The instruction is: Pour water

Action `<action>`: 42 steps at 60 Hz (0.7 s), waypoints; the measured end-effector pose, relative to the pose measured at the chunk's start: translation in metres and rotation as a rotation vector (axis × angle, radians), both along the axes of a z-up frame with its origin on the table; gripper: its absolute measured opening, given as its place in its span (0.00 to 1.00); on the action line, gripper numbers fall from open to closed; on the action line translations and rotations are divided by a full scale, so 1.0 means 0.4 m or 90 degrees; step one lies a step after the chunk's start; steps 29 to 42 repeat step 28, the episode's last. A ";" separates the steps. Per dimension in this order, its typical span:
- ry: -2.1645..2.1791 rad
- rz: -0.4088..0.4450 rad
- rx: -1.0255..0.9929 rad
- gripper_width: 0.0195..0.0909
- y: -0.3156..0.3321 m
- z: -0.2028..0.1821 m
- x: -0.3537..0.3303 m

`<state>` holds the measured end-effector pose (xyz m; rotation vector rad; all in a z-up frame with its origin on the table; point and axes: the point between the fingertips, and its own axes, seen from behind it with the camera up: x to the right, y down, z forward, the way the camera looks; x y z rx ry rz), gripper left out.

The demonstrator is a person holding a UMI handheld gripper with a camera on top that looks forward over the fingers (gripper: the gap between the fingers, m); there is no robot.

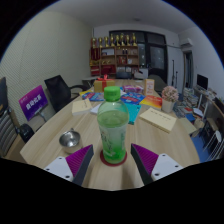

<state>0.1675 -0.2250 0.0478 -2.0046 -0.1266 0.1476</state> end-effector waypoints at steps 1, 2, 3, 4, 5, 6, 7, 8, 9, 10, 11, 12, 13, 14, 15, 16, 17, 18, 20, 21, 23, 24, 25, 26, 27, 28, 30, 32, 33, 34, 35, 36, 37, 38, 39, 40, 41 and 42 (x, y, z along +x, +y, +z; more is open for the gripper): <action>-0.004 0.000 -0.004 0.90 -0.026 0.013 0.009; -0.007 -0.001 -0.008 0.90 -0.050 0.030 0.017; -0.010 -0.002 -0.010 0.90 -0.073 0.047 0.026; -0.011 -0.005 -0.013 0.90 -0.096 0.064 0.036; -0.010 -0.009 -0.018 0.90 -0.127 0.069 0.041; -0.010 -0.012 -0.021 0.91 -0.152 0.085 0.050; -0.011 -0.013 -0.027 0.90 -0.148 0.093 0.051; -0.010 -0.014 -0.031 0.90 -0.173 0.109 0.057; -0.009 -0.013 -0.033 0.90 -0.197 0.127 0.061; -0.006 -0.013 -0.034 0.90 -0.222 0.144 0.065; -0.004 -0.011 -0.035 0.90 -0.247 0.163 0.069; -0.001 -0.010 -0.035 0.90 -0.272 0.181 0.074; 0.001 -0.010 -0.036 0.90 -0.310 0.203 0.076; 0.003 -0.009 -0.036 0.90 -0.313 0.209 0.078; 0.003 -0.008 -0.035 0.90 -0.338 0.227 0.083; 0.003 -0.006 -0.035 0.90 -0.364 0.245 0.089; 0.002 -0.006 -0.035 0.90 -0.391 0.262 0.097; 0.002 -0.006 -0.034 0.90 -0.417 0.278 0.105; 0.005 -0.008 -0.031 0.90 -0.465 0.312 0.114; 0.008 -0.007 -0.030 0.90 -0.473 0.321 0.119; 0.016 -0.004 -0.024 0.90 -0.517 0.351 0.129; 0.021 -0.002 -0.021 0.90 -0.539 0.365 0.133; 0.026 -0.001 -0.020 0.90 -0.561 0.378 0.138; 0.030 0.000 -0.019 0.90 -0.584 0.390 0.144; 0.034 0.000 -0.021 0.90 -0.604 0.401 0.144; 0.037 0.001 -0.021 0.90 -0.613 0.407 0.154; 0.037 0.001 -0.021 0.90 -0.613 0.407 0.154; 0.037 0.001 -0.021 0.90 -0.613 0.407 0.154; 0.037 0.001 -0.021 0.90 -0.613 0.407 0.154; 0.037 0.001 -0.021 0.90 -0.613 0.407 0.154; 0.037 0.001 -0.021 0.90 -0.613 0.407 0.154; 0.037 0.001 -0.021 0.90 -0.613 0.407 0.154; 0.037 0.001 -0.021 0.90 -0.613 0.407 0.154; 0.037 0.001 -0.021 0.90 -0.613 0.407 0.154; 0.037 0.001 -0.021 0.90 -0.613 0.407 0.154; 0.037 0.001 -0.021 0.90 -0.613 0.407 0.154; 0.037 0.001 -0.021 0.90 -0.613 0.407 0.154; 0.037 0.001 -0.021 0.90 -0.613 0.407 0.154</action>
